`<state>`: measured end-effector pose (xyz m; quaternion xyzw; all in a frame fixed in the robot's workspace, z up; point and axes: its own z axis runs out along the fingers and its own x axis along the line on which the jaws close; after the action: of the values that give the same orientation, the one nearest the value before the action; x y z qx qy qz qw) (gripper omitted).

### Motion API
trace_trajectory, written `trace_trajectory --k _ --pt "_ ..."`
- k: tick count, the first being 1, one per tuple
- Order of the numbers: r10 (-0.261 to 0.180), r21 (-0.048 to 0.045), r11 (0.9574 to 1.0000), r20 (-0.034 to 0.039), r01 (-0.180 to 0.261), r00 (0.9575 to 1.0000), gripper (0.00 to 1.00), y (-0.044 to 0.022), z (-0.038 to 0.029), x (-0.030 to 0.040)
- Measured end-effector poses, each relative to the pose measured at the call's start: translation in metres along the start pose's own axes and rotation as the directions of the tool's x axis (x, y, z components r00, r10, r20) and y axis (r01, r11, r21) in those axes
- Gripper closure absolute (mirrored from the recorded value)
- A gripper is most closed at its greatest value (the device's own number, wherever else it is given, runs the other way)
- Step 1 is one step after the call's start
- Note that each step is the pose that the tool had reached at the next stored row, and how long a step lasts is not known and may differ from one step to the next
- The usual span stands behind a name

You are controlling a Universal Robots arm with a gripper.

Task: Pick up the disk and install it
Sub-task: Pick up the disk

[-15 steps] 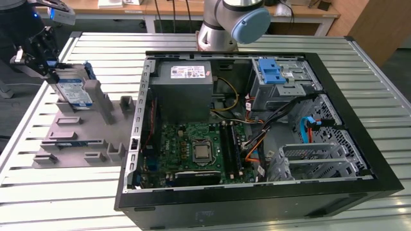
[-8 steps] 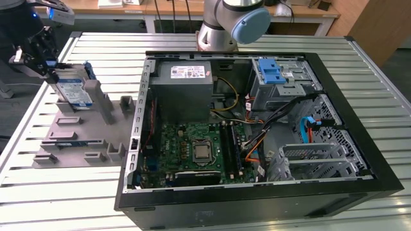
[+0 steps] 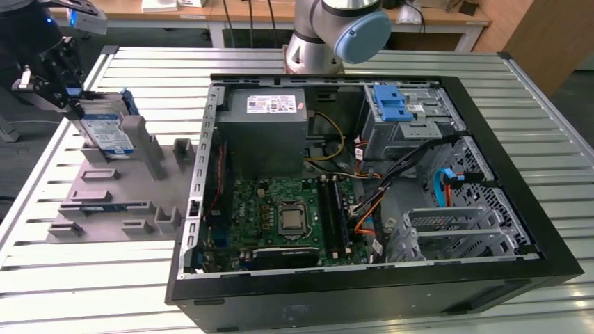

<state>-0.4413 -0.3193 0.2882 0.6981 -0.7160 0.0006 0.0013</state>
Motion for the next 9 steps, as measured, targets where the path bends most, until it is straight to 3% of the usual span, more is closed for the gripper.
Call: trace_trajectory --k 9 --pt "0.000 -0.0001 1.0000 -0.0001 0.000 1.0000 0.57 0.0000 -0.0003 0.0000"
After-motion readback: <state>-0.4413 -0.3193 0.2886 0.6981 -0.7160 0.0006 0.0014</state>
